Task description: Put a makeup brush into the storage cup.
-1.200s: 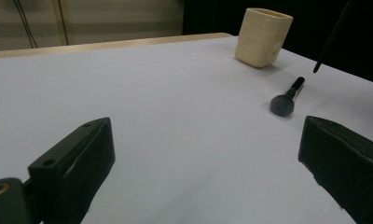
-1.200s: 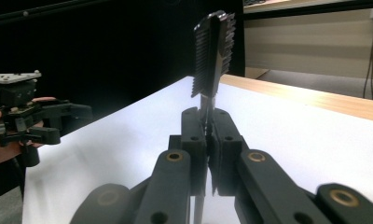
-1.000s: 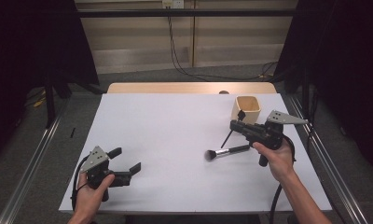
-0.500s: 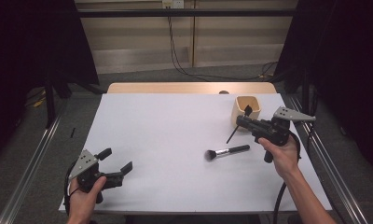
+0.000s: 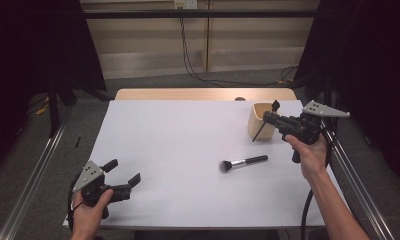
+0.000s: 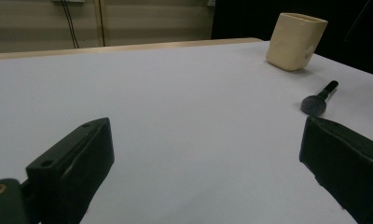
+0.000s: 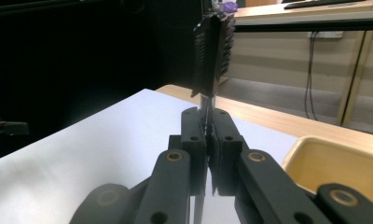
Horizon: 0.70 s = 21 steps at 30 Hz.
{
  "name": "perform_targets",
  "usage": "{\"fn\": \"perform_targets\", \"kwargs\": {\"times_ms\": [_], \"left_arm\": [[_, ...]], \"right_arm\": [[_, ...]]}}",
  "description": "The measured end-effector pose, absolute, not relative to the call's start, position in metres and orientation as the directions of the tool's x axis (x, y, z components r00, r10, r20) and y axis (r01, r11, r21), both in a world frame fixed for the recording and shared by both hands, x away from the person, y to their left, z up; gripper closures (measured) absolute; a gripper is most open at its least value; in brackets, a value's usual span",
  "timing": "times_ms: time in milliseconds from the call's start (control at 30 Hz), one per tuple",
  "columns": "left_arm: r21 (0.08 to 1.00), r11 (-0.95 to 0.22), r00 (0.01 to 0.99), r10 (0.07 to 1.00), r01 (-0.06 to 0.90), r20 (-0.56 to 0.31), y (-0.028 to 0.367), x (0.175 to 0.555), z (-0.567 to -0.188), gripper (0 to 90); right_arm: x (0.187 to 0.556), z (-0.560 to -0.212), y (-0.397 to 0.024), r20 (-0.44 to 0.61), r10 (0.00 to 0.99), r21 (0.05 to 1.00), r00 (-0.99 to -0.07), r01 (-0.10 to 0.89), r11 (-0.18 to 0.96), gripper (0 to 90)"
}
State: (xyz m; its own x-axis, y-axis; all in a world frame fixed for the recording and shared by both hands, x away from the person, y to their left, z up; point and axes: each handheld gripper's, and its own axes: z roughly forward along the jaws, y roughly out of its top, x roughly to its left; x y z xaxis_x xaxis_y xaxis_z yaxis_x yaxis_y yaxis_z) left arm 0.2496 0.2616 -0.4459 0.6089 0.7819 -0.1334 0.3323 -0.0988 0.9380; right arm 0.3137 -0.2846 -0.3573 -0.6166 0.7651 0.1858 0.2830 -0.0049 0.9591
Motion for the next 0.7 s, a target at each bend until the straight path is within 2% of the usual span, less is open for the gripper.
{"fn": "perform_targets", "kwargs": {"times_ms": [333, 700], "left_arm": [[0.940, -0.098, 0.610, 0.782, 0.328, -0.132, 0.261, 0.252, -0.447, 3.2], [0.940, -0.109, 0.621, 0.774, 0.323, -0.124, 0.258, 0.246, -0.444, 3.2]], "right_arm": [[0.327, -0.340, -0.292, 0.157, 0.786, 0.965, -0.598, 0.263, 0.008, 85.9], [0.348, -0.325, -0.305, 0.122, 0.838, 0.973, -0.532, 0.232, 0.006, 85.9]]}}
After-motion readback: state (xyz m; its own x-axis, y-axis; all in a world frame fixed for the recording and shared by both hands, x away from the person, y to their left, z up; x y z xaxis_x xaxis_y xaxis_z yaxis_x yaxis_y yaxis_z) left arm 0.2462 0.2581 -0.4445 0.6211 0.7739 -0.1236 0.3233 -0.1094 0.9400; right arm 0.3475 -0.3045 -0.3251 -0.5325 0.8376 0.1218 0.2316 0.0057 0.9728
